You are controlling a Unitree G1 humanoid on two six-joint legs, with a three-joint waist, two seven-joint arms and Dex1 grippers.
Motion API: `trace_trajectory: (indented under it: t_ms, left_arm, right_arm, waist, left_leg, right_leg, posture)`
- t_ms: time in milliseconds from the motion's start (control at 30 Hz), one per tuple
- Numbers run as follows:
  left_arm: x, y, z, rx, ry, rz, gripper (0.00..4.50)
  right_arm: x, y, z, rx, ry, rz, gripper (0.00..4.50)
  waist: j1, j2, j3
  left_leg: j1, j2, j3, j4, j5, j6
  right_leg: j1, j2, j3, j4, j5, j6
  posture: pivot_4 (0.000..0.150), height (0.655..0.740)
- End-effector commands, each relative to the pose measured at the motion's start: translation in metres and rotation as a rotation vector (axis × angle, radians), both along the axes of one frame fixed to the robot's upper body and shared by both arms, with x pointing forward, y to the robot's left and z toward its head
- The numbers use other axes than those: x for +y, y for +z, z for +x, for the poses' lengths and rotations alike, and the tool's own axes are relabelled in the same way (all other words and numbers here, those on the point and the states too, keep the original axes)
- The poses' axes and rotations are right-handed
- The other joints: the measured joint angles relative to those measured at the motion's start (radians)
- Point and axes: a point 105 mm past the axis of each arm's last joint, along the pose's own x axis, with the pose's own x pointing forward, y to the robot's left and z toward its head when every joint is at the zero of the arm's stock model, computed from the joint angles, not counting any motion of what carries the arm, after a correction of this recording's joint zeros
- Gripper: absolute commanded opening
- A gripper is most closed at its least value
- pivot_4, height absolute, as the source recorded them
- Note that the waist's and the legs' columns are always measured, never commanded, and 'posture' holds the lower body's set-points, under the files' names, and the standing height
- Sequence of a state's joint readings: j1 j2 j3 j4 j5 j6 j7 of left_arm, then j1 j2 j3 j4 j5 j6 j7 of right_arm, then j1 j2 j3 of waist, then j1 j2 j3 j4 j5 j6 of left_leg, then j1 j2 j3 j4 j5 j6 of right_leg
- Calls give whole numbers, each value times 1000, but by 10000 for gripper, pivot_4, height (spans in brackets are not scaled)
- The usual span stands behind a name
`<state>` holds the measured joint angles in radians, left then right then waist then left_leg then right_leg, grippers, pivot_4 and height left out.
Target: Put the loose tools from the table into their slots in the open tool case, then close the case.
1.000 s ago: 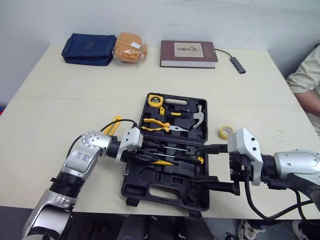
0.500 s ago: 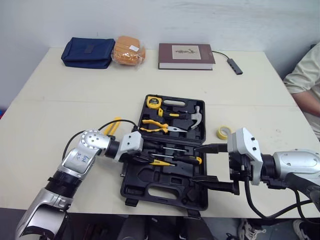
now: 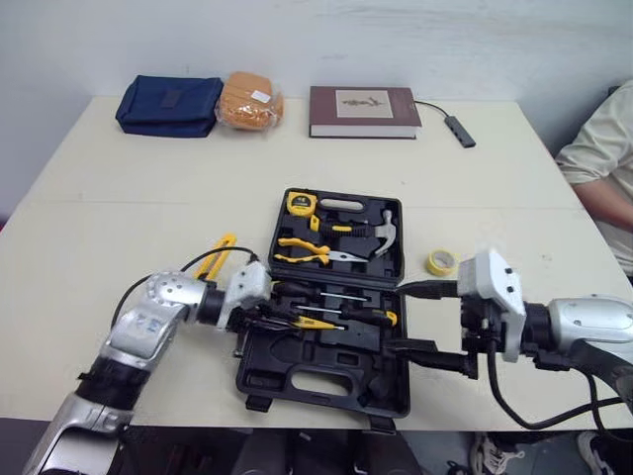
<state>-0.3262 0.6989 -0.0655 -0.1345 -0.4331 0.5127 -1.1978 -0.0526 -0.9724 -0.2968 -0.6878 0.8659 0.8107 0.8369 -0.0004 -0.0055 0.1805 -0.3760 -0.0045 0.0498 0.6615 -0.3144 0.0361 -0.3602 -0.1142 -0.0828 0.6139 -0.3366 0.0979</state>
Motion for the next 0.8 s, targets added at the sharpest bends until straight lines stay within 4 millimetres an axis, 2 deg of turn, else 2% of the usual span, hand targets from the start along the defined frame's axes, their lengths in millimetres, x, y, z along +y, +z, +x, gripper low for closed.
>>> trace_trajectory:
  t_ms: [33, 100, 167, 233, 367, 567, 700, 800]
  left_arm:
    - [23, 28, -4, -26, 145, -65, 26847]
    - [40, 30, -5, -29, 254, -83, 35841]
    - [71, 31, -4, -51, 439, -100, 44702]
    - [90, 31, -6, -58, 558, -121, 44702]
    - [157, 31, -18, -36, 889, -183, 44702]
    - [223, 18, -51, -59, 1119, -12, 44702]
    - [249, 17, -58, -67, 1187, 44, 44702]
    - [251, 19, -57, -71, 1188, 34, 44702]
  right_arm:
    - [-28, 11, 6, -50, -108, -1, 45000]
    - [-46, 10, 9, -50, -179, -4, 45000]
    - [-72, 10, 14, -52, -290, 4, 45000]
    - [-90, 8, 15, -51, -354, 1, 45000]
    - [-139, 1, 14, -46, -510, -48, 45000]
    - [-193, -1, 6, -49, -669, -105, 45000]
    - [-215, -1, 6, -62, -732, -125, 45000]
    - [-216, -1, 8, -67, -731, -123, 45000]
  waist:
    - [-1, 0, 0]
    - [0, 1, 0]
    - [-2, 1, 0]
    - [0, 0, 1]
    - [1, 1, 1]
    - [0, 1, 1]
    - [2, 2, 2]
    - [-1, 7, 4]
  left_leg:
    - [0, 0, 0, 0, 0, 0]
    - [1, 0, 0, 0, 0, 0]
    - [1, 0, 0, 0, 0, 0]
    - [1, 0, 0, -1, 0, 0]
    - [1, 0, 0, -2, -1, 0]
    - [3, 0, 1, -8, -1, -1]
    - [5, 0, 1, -14, -5, -4]
    - [4, 0, 1, -15, -5, -4]
  right_leg:
    - [0, 0, 0, -1, 0, 0]
    - [2, 0, 0, -1, 0, 0]
    - [2, 0, 0, -1, 0, 0]
    - [2, 0, 0, -2, 0, 0]
    - [1, 0, 0, -2, 0, 0]
    - [1, 0, 0, -5, 0, 0]
    - [-1, 0, 0, -6, -1, -3]
    - [-2, 0, 0, -6, -1, -3]
  posture:
    - [1500, 7400]
    - [1500, 7400]
    - [1500, 7400]
    - [1500, 7400]
    - [1500, 7400]
    - [1500, 7400]
    - [1500, 7400]
    - [1500, 7400]
